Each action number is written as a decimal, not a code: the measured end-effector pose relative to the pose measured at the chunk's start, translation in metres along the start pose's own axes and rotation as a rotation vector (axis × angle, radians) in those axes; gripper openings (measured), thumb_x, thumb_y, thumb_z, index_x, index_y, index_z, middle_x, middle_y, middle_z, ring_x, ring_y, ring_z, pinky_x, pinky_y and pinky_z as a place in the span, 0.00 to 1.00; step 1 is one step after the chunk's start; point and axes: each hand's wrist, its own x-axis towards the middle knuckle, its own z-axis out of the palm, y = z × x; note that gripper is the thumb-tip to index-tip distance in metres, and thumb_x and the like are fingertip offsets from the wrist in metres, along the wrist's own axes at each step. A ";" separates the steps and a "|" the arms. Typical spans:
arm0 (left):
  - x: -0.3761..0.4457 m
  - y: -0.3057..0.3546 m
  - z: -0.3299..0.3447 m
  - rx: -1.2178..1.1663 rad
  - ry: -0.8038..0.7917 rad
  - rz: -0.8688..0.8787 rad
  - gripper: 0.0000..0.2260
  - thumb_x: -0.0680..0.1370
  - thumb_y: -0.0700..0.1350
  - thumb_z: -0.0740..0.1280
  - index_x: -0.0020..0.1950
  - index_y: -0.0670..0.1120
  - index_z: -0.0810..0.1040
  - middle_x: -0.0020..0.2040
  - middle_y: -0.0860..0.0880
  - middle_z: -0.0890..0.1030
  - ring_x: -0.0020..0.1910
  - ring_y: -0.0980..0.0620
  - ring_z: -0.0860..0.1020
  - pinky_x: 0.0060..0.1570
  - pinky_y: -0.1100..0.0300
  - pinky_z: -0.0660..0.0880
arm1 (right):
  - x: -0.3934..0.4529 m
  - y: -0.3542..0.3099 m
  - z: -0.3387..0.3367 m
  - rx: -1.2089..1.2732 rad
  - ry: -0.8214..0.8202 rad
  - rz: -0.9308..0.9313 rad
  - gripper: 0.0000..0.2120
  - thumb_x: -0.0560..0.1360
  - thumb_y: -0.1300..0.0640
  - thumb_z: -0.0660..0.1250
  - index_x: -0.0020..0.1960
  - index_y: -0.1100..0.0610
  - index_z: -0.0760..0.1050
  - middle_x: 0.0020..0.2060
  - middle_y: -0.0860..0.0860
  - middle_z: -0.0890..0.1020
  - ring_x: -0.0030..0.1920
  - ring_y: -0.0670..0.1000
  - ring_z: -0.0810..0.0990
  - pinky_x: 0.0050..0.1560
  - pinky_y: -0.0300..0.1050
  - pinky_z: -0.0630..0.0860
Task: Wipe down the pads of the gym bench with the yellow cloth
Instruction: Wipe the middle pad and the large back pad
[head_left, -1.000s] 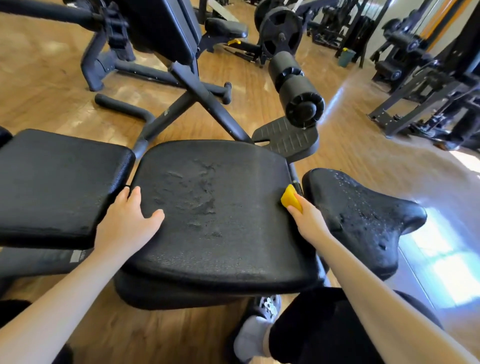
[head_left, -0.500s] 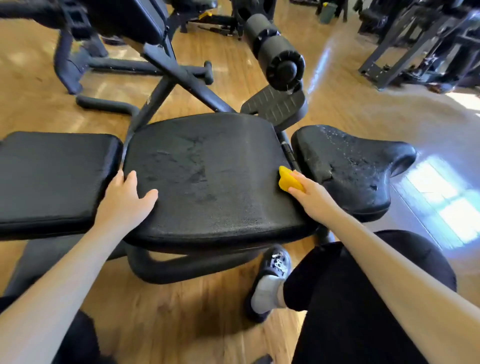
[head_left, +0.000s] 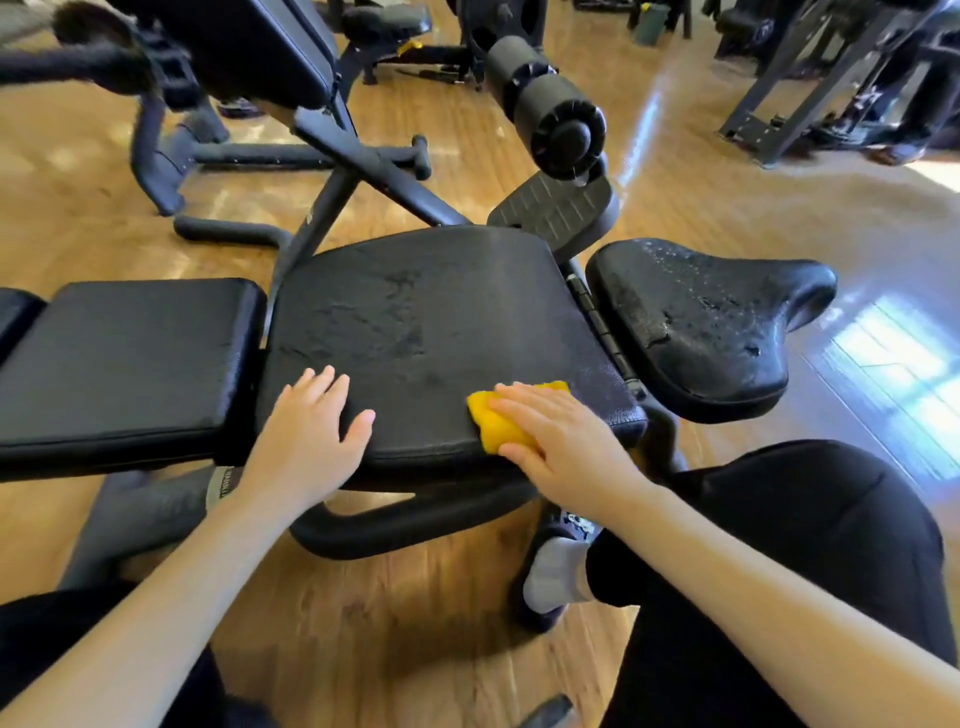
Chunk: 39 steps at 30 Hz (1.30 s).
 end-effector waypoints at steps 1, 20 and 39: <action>-0.003 0.001 -0.001 -0.004 -0.013 0.013 0.25 0.79 0.52 0.56 0.73 0.42 0.59 0.75 0.45 0.58 0.75 0.48 0.52 0.71 0.54 0.47 | 0.007 -0.012 0.008 -0.038 -0.024 -0.074 0.23 0.76 0.49 0.61 0.69 0.53 0.65 0.70 0.50 0.67 0.71 0.51 0.63 0.71 0.46 0.56; -0.031 -0.010 -0.007 0.077 -0.068 0.082 0.26 0.79 0.52 0.56 0.74 0.42 0.57 0.75 0.46 0.57 0.75 0.47 0.52 0.72 0.50 0.50 | 0.003 -0.029 0.028 -0.142 0.150 -0.199 0.25 0.66 0.66 0.68 0.62 0.59 0.72 0.62 0.56 0.77 0.63 0.58 0.74 0.66 0.53 0.63; -0.036 -0.009 -0.013 0.065 -0.085 0.097 0.26 0.79 0.53 0.55 0.75 0.45 0.54 0.76 0.49 0.54 0.75 0.50 0.49 0.72 0.53 0.47 | -0.043 0.051 -0.016 0.069 0.130 0.144 0.23 0.72 0.64 0.61 0.67 0.60 0.68 0.68 0.55 0.69 0.71 0.53 0.62 0.71 0.39 0.50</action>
